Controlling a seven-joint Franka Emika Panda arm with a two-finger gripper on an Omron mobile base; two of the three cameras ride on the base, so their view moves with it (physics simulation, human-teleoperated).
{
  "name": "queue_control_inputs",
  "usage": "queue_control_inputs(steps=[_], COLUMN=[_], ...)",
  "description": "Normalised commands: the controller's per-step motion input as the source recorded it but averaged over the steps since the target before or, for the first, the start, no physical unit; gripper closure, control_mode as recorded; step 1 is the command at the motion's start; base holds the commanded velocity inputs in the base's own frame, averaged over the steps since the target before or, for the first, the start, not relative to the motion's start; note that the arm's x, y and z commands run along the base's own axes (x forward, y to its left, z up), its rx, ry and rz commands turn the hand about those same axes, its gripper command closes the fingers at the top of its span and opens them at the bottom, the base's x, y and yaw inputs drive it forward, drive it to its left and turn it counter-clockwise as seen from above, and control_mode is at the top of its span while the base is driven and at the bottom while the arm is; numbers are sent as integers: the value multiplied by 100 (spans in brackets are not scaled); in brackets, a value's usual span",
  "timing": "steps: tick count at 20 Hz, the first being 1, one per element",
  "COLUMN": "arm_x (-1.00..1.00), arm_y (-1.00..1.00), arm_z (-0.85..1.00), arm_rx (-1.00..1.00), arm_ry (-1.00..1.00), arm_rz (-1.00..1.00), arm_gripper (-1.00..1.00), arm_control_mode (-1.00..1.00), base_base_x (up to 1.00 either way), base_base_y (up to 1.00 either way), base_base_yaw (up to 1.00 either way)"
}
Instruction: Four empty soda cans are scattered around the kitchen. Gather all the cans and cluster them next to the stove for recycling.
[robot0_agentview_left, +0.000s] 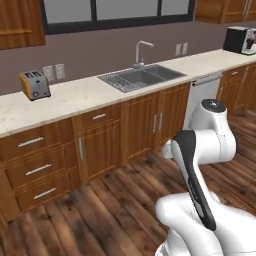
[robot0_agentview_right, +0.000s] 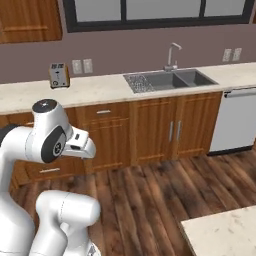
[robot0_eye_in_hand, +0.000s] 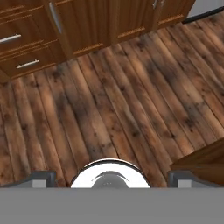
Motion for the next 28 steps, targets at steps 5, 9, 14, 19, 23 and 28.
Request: queue_control_inputs(steps=[5, 9, 14, 19, 23, 28], arm_x=[0, 0, 0, 0, 0, 0], arm_y=[0, 0, 0, 0, 0, 0], arm_z=[0, 0, 0, 0, 0, 0], arm_rx=[0, 0, 0, 0, 0, 0], arm_ry=[0, 0, 0, 0, 0, 0], arm_rz=[0, 0, 0, 0, 0, 0], arm_gripper=[-100, -100, -100, -100, -100, -100], arm_control_mode=[100, 100, 100, 100, 100, 100], base_base_x=[100, 100, 100, 100, 84, 39], base_base_y=[65, 52, 33, 19, -8, -28], base_base_yaw=[-10, -7, -4, -2, -17, -62])
